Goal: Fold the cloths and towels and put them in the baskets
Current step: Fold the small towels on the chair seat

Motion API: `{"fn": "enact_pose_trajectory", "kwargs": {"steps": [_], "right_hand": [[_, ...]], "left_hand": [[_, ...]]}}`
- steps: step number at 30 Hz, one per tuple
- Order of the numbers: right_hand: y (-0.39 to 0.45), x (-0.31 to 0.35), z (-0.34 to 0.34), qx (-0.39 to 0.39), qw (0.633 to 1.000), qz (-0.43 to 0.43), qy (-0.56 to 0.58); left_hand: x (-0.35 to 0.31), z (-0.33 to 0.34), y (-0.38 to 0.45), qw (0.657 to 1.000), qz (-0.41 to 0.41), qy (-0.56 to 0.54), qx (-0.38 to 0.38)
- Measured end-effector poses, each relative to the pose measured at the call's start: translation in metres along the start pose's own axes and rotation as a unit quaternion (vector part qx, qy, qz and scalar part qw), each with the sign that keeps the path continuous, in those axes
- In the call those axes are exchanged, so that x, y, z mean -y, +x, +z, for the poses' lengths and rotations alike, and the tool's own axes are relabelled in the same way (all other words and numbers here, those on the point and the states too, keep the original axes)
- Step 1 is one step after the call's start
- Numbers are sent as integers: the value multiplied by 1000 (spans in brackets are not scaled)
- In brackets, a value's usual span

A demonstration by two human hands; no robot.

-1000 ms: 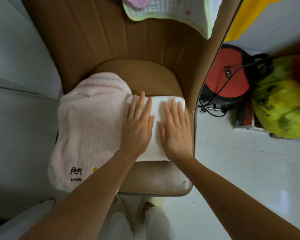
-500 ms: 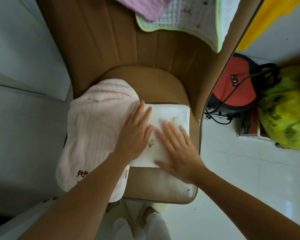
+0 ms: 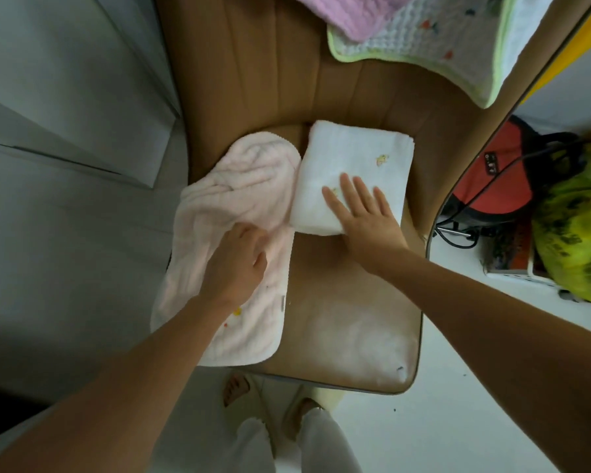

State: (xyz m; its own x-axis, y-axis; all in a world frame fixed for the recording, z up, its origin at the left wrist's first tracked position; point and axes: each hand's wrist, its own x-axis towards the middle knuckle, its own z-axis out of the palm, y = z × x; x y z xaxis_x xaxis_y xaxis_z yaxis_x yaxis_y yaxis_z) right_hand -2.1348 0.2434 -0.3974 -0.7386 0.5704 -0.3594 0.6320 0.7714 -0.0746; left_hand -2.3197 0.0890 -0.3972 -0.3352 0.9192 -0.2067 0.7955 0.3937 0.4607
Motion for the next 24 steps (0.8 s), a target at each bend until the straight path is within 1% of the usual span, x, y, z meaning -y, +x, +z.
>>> {"fn": "enact_pose_trajectory", "kwargs": {"steps": [2,4,5,7,9,11,13,15,17,18,20,22,24], "right_hand": [[-2,8,-3,4,1000,18,17],[-9,22,-6,-13,1000,11,25],[-14,26,-6,-34,999,-9,26],[-22,39,-3,-85,993,-78,13],[-26,51,5,-103,986,-134,-3],[-27,61,9,-92,985,-145,-7],[-26,69,9,-90,985,-148,-3],[-24,76,5,-73,986,-148,-3],[-23,83,1,-43,988,-149,-10],[-21,88,-2,-34,987,-155,-10],[-16,101,-11,-22,987,-156,11],[-9,122,-25,-8,988,-143,48],[-3,147,-42,2,989,-114,93]], "left_hand": [[1,-6,-16,1000,-15,-3,-24],[1,-15,-34,997,-54,-37,-32],[-4,-16,-41,996,-68,-53,-17],[-12,-11,-54,997,-61,-48,26],[-19,4,-65,997,-44,11,57],[-26,19,-71,989,-50,105,94],[-29,25,-76,986,-45,131,91],[-23,22,-79,993,-46,86,66],[-9,9,-85,996,-76,-22,38],[-1,-1,-90,994,-83,-69,11],[16,-34,-96,985,-90,-135,-50],[28,-72,-100,974,-79,-194,-82],[39,-109,-105,966,-78,-216,-119]]}}
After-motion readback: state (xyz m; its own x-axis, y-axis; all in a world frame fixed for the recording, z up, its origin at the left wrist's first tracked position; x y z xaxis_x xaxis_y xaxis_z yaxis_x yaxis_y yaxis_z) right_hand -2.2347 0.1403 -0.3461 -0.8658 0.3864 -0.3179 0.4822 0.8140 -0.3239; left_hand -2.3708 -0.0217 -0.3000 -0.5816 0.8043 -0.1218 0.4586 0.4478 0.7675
